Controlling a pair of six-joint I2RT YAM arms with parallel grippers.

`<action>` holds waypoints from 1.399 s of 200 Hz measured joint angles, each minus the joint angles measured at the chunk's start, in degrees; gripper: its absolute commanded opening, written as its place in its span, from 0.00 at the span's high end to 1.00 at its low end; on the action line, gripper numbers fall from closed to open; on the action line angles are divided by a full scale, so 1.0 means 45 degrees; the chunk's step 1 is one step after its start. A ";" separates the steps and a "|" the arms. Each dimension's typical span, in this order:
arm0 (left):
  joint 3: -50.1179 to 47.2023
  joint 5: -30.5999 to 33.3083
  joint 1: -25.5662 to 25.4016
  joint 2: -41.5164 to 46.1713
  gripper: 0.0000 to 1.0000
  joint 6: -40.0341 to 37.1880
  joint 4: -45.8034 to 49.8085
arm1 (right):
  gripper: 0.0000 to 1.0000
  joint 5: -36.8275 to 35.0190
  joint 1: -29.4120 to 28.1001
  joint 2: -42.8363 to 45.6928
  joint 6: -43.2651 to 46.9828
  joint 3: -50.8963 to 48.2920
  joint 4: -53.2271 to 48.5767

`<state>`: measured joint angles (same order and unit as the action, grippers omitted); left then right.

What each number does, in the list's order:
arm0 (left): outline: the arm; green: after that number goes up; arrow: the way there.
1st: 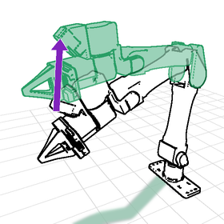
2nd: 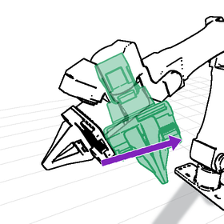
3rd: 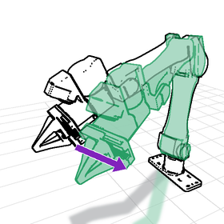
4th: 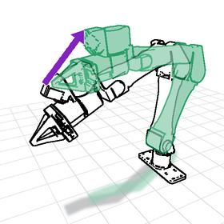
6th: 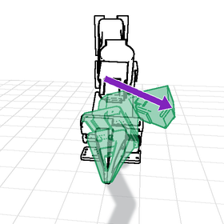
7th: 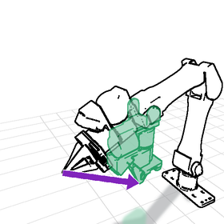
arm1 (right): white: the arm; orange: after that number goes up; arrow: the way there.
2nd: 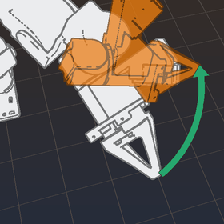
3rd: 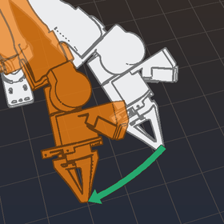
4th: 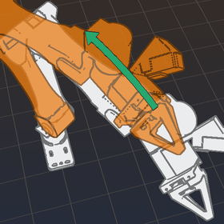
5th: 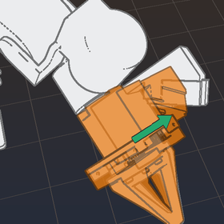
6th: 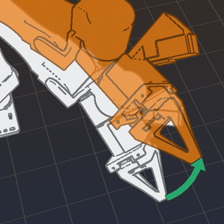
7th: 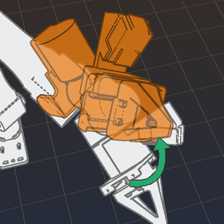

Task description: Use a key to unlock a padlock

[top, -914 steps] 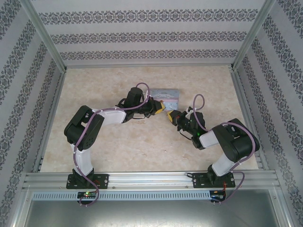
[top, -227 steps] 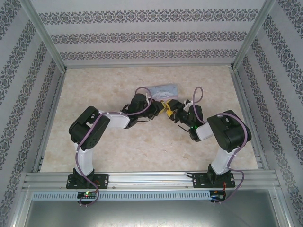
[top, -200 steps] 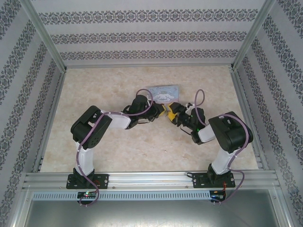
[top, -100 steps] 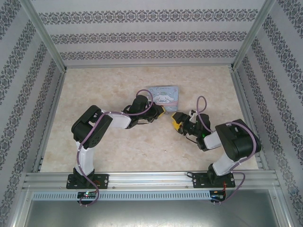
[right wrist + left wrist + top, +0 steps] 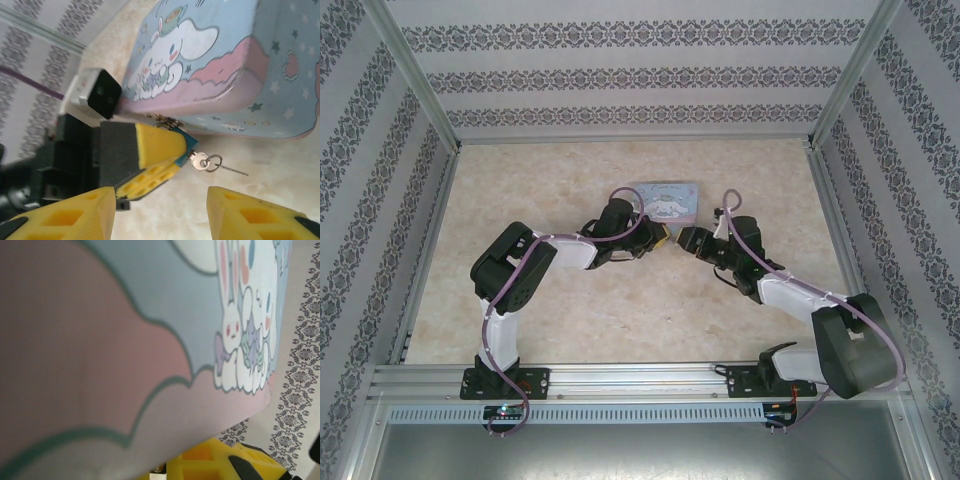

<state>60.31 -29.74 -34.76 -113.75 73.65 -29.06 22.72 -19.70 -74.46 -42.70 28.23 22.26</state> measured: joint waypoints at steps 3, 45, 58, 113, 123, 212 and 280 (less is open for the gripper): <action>0.0019 -0.0010 0.0000 0.0000 1.00 0.0000 0.0024 | 0.51 -0.0180 -0.0112 0.0015 0.0199 0.0068 -0.0223; 0.0223 -0.0151 0.0000 0.0000 1.00 -0.0180 0.0466 | 0.62 -0.2754 -0.1778 0.0029 0.3648 0.0636 -0.2268; 0.0233 -0.0170 0.0000 0.0000 1.00 -0.0233 0.0539 | 0.64 -0.3385 -0.2021 -0.0019 0.4367 0.0636 -0.2506; 0.0248 -0.0393 0.0000 0.0000 1.00 -0.0374 0.0714 | 0.70 -0.4736 -0.2599 -0.0894 0.6411 0.0646 -0.2618; 0.0248 -0.0398 0.0000 0.0000 1.00 -0.0374 0.0724 | 0.70 -0.4828 -0.2623 -0.1073 0.6596 0.0675 -0.2618; 0.0330 -0.0534 0.0000 0.0000 1.00 -0.0515 0.1044 | 0.74 -0.5192 -0.2827 -0.2637 0.7310 0.1802 -0.2375; 0.0355 -0.0631 0.0000 0.0000 1.00 -0.0568 0.1151 | 0.79 -0.5333 -0.2822 -0.3424 0.7587 0.2259 -0.2278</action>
<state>61.91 -32.58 -34.76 -113.75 71.09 -23.88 -1.28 -32.40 -89.86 -8.56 38.39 12.01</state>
